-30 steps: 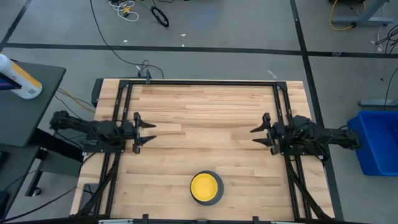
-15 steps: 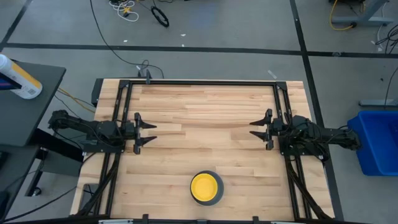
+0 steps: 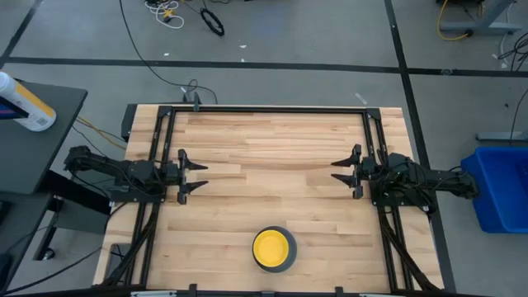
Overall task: Nest bowls inside each other
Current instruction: Return to Home Position
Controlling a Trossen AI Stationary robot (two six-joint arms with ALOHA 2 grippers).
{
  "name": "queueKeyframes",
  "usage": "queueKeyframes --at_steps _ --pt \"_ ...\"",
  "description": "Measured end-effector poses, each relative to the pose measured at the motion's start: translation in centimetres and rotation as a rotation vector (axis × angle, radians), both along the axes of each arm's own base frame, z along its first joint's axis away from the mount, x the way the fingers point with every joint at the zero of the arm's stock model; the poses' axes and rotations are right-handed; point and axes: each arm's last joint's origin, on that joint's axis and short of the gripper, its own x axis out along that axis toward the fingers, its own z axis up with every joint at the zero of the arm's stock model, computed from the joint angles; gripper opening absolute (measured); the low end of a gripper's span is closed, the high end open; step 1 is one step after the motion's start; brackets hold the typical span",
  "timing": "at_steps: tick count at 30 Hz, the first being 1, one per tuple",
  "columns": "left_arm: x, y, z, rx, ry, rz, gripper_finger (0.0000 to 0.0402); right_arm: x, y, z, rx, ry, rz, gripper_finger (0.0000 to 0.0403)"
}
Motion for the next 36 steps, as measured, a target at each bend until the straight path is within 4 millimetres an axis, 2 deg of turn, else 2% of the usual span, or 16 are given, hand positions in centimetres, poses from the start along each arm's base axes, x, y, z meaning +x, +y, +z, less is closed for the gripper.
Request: queueKeyframes --at_steps 6,17,36 --pt "0.00 -0.03 -0.03 0.028 0.006 -0.011 0.0234 0.00 0.00 0.00 -0.043 0.003 0.001 0.0196" --pt "0.00 -0.66 -0.25 0.033 0.032 -0.231 0.0234 0.00 0.00 -0.01 -0.046 0.004 0.002 0.0191" --pt "0.00 -0.68 -0.23 0.032 0.027 -0.237 0.0234 0.01 0.00 -0.01 -0.046 0.004 0.002 0.0190"
